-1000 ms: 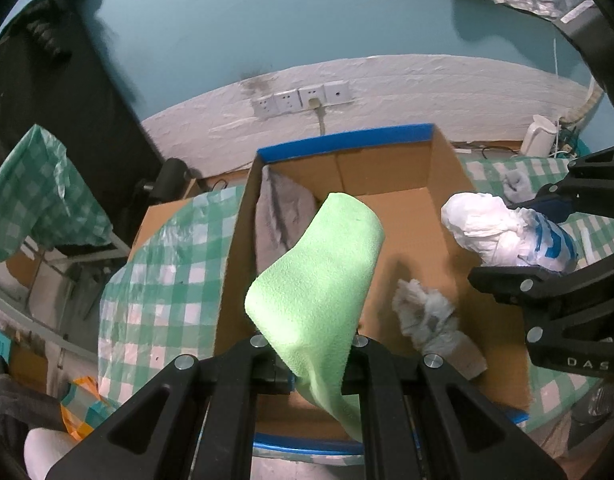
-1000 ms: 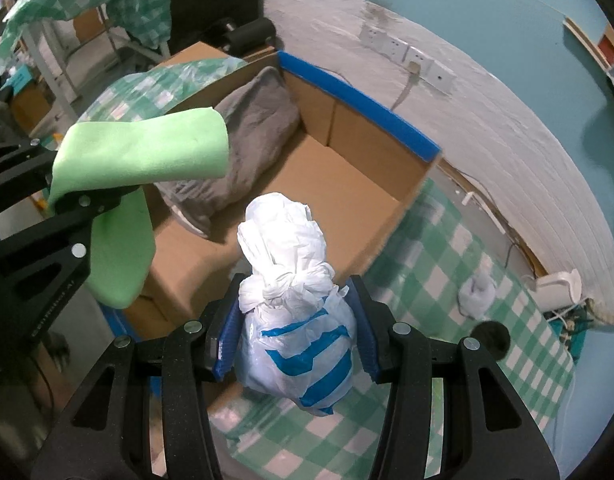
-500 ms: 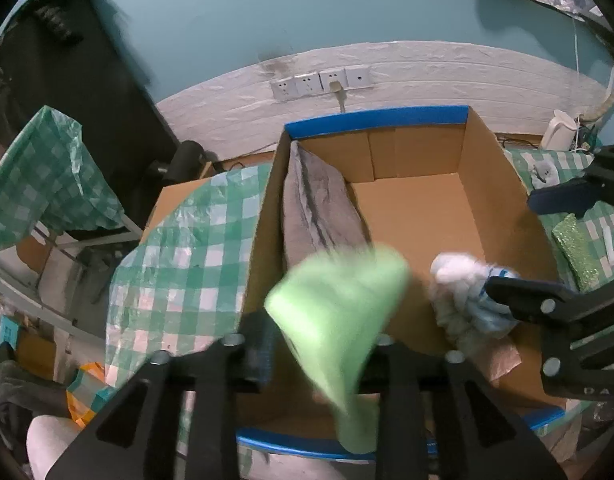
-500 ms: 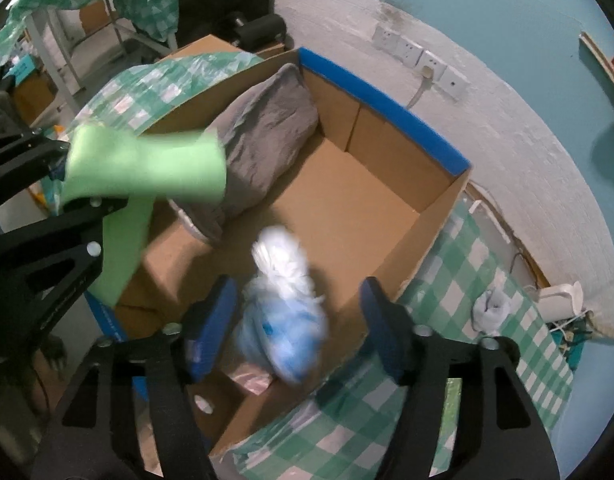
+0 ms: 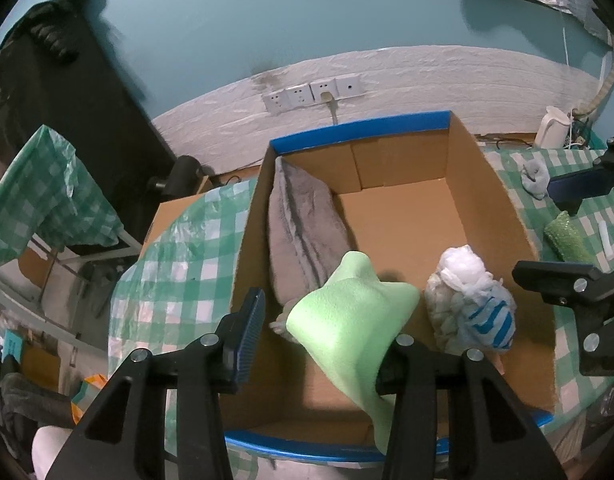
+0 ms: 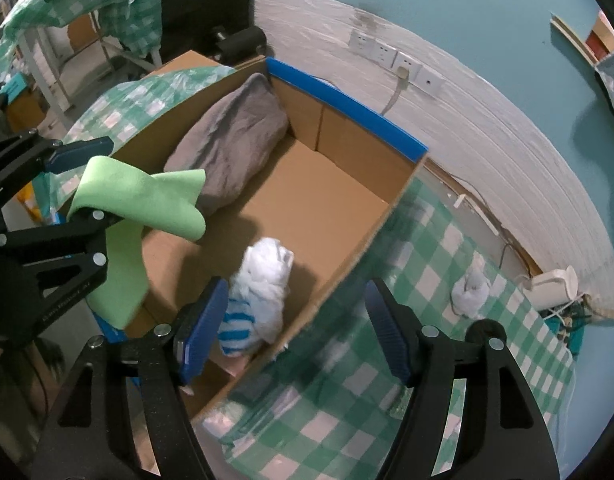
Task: Organize soft objects
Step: 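Open the right gripper dropping the striped bundle into the box while the left lowers the boot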
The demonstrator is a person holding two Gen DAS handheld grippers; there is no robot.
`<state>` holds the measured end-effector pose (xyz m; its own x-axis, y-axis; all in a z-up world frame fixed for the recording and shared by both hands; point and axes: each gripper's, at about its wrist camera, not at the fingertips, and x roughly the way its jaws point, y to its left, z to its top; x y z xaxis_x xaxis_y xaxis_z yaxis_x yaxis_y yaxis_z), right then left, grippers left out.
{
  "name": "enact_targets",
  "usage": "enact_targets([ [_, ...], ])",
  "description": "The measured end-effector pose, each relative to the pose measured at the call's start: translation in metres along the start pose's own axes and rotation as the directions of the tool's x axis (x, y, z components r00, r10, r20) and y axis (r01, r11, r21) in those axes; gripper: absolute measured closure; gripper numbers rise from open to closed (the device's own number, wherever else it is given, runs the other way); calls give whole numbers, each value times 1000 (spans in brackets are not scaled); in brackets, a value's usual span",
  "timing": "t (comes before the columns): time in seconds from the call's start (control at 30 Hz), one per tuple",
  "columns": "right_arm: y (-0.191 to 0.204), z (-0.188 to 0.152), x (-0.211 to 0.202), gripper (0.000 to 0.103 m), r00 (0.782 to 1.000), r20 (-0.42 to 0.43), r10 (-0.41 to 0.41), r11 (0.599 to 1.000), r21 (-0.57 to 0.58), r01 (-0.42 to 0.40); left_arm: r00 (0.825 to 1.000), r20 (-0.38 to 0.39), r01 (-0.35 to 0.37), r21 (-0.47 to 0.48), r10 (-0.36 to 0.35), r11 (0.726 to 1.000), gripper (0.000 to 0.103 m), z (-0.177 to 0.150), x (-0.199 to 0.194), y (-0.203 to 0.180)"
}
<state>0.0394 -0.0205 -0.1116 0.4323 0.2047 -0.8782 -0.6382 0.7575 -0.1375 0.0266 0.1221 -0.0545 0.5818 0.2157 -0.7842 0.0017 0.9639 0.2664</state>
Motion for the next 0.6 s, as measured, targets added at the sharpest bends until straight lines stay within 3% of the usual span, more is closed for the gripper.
enact_targets([
  [0.1, -8, -8, -3, 32, 1000, 0, -4, 1000, 17, 4, 1000, 10, 27, -9, -27, 1000, 52, 1, -3, -1],
  [0.6, -64, -55, -13, 32, 999, -11, -49, 989, 139, 50, 995, 34, 95, 17, -95, 995, 51, 14, -17, -39],
])
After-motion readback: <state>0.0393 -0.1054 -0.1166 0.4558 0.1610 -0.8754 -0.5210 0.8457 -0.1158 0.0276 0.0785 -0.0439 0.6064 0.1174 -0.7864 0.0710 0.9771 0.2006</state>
